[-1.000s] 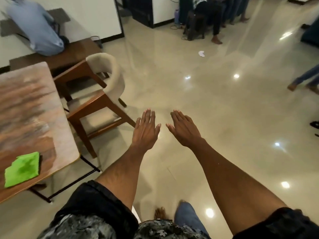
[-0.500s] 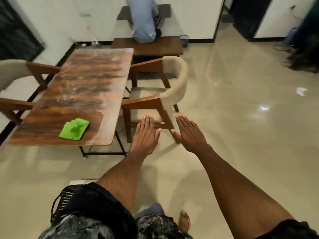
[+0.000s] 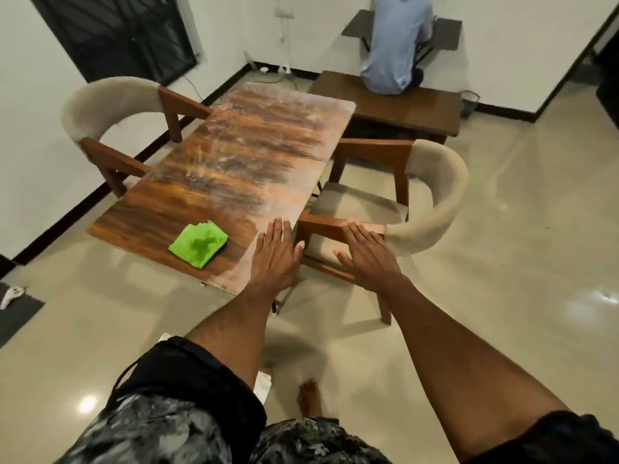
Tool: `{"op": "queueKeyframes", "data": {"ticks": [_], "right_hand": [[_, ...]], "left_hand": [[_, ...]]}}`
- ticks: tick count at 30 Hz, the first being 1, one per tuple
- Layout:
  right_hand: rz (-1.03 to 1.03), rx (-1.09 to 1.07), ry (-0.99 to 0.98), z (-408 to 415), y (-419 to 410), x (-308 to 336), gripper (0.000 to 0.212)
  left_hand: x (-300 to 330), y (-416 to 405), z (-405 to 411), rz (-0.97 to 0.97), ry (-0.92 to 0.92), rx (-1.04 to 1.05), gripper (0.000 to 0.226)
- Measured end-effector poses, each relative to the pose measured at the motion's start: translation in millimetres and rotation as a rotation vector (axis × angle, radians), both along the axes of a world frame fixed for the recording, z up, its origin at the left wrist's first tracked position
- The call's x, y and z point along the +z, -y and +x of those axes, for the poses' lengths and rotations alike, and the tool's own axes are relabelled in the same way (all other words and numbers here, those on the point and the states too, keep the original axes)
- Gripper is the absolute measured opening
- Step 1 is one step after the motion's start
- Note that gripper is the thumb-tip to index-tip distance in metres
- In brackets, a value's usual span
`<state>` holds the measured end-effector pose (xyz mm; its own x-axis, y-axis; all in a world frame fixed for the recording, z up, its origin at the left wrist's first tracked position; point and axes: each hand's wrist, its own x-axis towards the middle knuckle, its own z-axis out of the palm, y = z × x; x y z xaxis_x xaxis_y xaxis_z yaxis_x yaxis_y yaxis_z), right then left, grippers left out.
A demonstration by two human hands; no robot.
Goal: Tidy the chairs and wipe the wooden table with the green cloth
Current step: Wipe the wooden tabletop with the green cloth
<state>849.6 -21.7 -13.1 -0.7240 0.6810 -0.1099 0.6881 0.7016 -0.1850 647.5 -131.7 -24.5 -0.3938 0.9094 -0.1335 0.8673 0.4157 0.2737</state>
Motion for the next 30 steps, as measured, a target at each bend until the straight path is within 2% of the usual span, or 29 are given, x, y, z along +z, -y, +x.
{"op": "queueKeyframes", "data": {"ticks": [2, 8, 15, 21, 26, 28, 30], "right_hand": [[0.030, 0.026, -0.010, -24.0, -23.4, 8.8, 0.072], [0.053, 0.197, 0.021, -107.0, -54.9, 16.1, 0.076], [0.001, 0.474, 0.080, -212.0, -64.9, -4.8, 0.074], [0.050, 0.700, 0.103, -284.6, -91.5, -23.1, 0.071], [0.023, 0.880, 0.115, -342.4, -102.7, -42.9, 0.070], [0.021, 0.955, 0.161, -361.2, -98.8, -59.8, 0.076], [-0.027, 1.035, 0.215, -374.8, -90.5, -85.2, 0.093]], "left_hand": [[1.8, -10.2, -20.6, 0.015, -0.015, 0.028, 0.067], [-4.4, 6.6, -83.5, -0.012, -0.031, 0.251, 0.066], [-32.1, 23.6, -128.7, -0.061, 0.000, 0.479, 0.066], [-44.2, 24.1, -168.2, -0.082, 0.003, 0.741, 0.067], [-62.5, 20.8, -174.9, -0.065, 0.071, 0.941, 0.066], [-74.4, 23.1, -174.1, -0.078, 0.100, 0.987, 0.066], [-90.8, 30.5, -174.0, -0.093, 0.131, 0.999, 0.065]]}}
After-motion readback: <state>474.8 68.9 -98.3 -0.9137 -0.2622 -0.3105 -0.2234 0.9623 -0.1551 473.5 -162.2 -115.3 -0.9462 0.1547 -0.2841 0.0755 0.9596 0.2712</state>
